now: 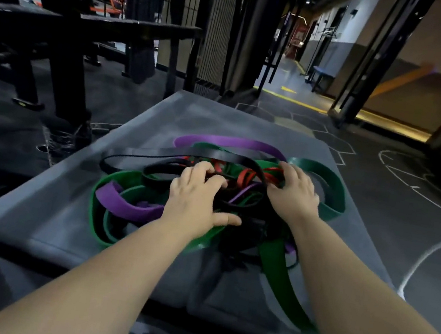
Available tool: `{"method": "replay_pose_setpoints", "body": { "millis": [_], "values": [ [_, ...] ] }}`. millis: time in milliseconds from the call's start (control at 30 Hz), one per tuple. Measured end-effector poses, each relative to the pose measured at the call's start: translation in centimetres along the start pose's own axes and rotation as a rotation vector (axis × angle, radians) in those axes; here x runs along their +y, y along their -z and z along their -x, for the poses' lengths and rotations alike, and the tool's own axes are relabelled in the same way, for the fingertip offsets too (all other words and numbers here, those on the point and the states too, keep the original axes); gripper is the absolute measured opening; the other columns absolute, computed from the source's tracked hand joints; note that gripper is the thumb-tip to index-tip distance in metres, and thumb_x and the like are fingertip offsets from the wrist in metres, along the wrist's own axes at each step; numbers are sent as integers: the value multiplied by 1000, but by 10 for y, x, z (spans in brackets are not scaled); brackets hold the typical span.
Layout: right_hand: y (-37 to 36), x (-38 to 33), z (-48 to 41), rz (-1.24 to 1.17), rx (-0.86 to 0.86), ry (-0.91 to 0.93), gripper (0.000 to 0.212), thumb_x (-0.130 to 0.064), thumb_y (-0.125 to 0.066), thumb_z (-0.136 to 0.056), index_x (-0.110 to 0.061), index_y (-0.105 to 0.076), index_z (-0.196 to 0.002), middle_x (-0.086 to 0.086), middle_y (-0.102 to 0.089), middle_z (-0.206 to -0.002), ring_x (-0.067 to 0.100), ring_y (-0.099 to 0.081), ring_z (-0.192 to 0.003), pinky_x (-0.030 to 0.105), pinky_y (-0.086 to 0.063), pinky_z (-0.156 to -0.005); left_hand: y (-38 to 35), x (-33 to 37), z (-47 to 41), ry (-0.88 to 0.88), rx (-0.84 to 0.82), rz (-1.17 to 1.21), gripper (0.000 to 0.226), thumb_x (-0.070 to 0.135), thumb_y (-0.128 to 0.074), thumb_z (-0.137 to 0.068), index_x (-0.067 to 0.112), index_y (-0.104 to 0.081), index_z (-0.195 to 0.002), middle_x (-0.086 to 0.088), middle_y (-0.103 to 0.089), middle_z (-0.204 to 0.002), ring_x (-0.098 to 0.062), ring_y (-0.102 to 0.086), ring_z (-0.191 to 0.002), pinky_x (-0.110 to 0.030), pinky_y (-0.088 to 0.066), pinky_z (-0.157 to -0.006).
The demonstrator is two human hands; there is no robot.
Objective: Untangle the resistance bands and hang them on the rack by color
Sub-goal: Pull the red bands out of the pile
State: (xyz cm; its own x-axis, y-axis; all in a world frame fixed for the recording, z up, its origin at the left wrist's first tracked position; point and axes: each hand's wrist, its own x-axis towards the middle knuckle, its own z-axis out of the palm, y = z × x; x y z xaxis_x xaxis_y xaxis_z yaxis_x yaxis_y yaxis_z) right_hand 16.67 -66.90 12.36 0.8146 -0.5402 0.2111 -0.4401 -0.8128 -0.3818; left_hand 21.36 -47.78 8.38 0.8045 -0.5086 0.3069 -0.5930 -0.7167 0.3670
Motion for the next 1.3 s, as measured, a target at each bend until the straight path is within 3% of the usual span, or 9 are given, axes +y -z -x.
{"method": "replay_pose_setpoints", "body": {
  "millis": [100,233,333,467,667,833,967,1067,1300],
  "values": [
    [0,-8,-12,73,-96,20,58,-43,-44,-95,-36,-27,-150,-2,-32,-156,23,-22,-144,49,-16,-114,4,-9,-3,32,24,-38,53,66,-54,-82,33,-54,-124,7,-34,-141,-21,-27,-128,-37,-26,-101],
    [5,-15,-22,151,-128,1,59,-61,-42,-93,-39,-31,-147,1,-38,-151,27,-25,-142,55,-17,-110,19,-16,-8,106,-23,-39,48,64,-45,-89,30,-59,-119,5,-58,-124,-25,-38,-122,-38,-33,-94],
    [9,-20,-27,266,-167,21,57,-68,-37,-90,-44,-41,-141,0,-43,-148,29,-30,-140,55,-17,-110,40,-24,-9,230,-86,24,48,65,-47,-89,32,-58,-123,-2,-61,-120,-26,-45,-121,-36,-36,-96],
    [5,-29,-31,358,-231,101,55,-71,-38,-88,-48,-43,-138,-2,-44,-147,27,-32,-138,52,-20,-109,54,-31,-10,308,-91,136,38,60,-49,-91,34,-59,-116,2,-66,-105,-26,-58,-106,-32,-42,-82],
    [-7,-36,-34,273,-345,140,60,-62,-52,-88,-52,-31,-143,-4,-22,-157,27,-24,-143,55,-17,-111,68,-44,-12,426,21,109,39,48,-39,-99,30,-41,-134,-2,-54,-132,-31,-53,-116,-36,-36,-82],
    [-7,-33,-36,264,-357,147,57,-65,-59,-82,-44,-44,-133,-5,-52,-138,25,-47,-128,48,-25,-104,64,-40,-5,403,26,8,46,41,-36,-101,33,-19,-143,-7,-41,-138,-31,-49,-118,-41,-33,-94],
    [-7,-30,-33,280,-266,133,60,-71,-65,-72,-32,-53,-115,-2,-59,-125,25,-52,-119,46,-31,-97,49,-37,0,285,145,-17,36,32,-42,-100,36,-34,-135,-4,-40,-125,-26,-42,-115,-42,-30,-97],
    [-8,-26,-29,229,-204,149,66,-69,-71,-69,-28,-49,-117,-1,-59,-124,26,-53,-117,43,-38,-95,40,-38,1,238,143,-8,30,28,-43,-99,36,-43,-128,-1,-41,-124,-24,-40,-116,-41,-28,-95],
    [-10,-15,-23,122,-261,299,54,-44,-78,-75,-33,-53,-121,2,-53,-124,26,-49,-116,39,-42,-99,34,-33,1,186,184,6,37,24,-42,-99,40,-37,-131,2,-36,-131,-21,-31,-120,-41,-22,-98]
  ]
}}
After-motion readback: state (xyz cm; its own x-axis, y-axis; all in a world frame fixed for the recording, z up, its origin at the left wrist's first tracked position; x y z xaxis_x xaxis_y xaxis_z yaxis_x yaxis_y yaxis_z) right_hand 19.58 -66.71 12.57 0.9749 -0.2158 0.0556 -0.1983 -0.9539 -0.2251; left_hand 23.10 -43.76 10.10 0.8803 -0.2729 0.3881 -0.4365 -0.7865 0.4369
